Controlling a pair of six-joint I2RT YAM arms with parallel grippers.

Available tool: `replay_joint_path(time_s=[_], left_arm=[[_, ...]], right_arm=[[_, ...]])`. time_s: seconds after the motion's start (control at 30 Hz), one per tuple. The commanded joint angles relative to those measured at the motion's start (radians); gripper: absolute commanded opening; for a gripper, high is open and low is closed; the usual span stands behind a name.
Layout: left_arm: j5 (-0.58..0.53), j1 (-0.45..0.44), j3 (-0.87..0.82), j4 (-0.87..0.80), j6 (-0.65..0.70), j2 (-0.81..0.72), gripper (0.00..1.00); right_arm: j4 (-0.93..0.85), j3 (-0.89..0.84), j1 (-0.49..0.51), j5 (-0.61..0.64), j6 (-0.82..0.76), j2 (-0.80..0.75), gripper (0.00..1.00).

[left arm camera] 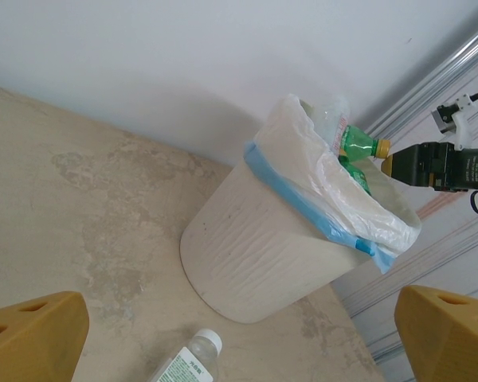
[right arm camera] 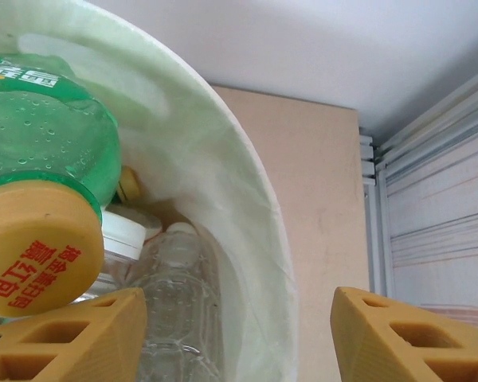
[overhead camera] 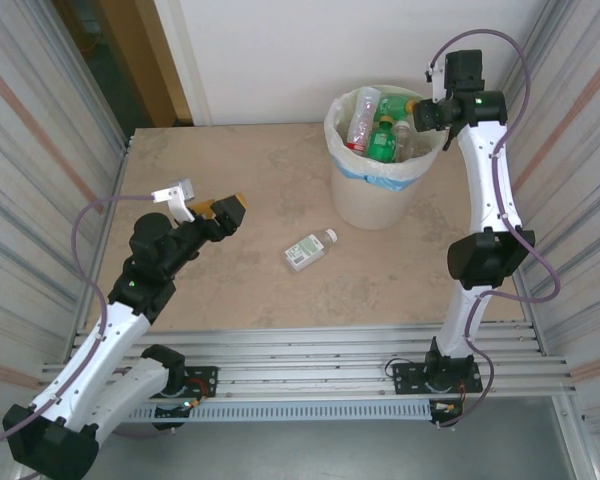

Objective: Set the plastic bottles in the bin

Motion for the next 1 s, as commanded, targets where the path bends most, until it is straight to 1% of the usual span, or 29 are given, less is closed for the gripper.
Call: replay_joint_path(time_s=[0.0,0.2,0.37,0.73,0.87,0.97], left_arm=[[-0.014,-0.005,0.021,0.010,0.003,-0.017,0.99],[-0.016,-0.004,0.018,0.010,0.005,-0.019,0.99],[-0.016,-0.004,0.014,0.014,0.001,-0.018,0.99],[0.003,-0.004,0.024,0.009,0.007,-0.007,0.99],[0.038,-0.004,0.041,-0.007,0.031,0.019,0.99],[0.088,-0.005,0.062,-0.024,0.061,0.055,0.99]], right_arm=[[0.034,0.008,0.010,-0.046,0.055,-0.050,0.62],[0.139,-0.106,0.026,-0.050,0.123,-0.166,0.67],[0.261,-0.242,0.040,-0.115,0.174,-0.254,0.77],[0.289,-0.206,0.045,-0.013,0.195,-0.152,0.82],[0.293,-0.194,0.045,0.033,0.193,-0.120,0.83],[0.300,-0.195,0.040,0.070,0.192,-0.106,0.83]])
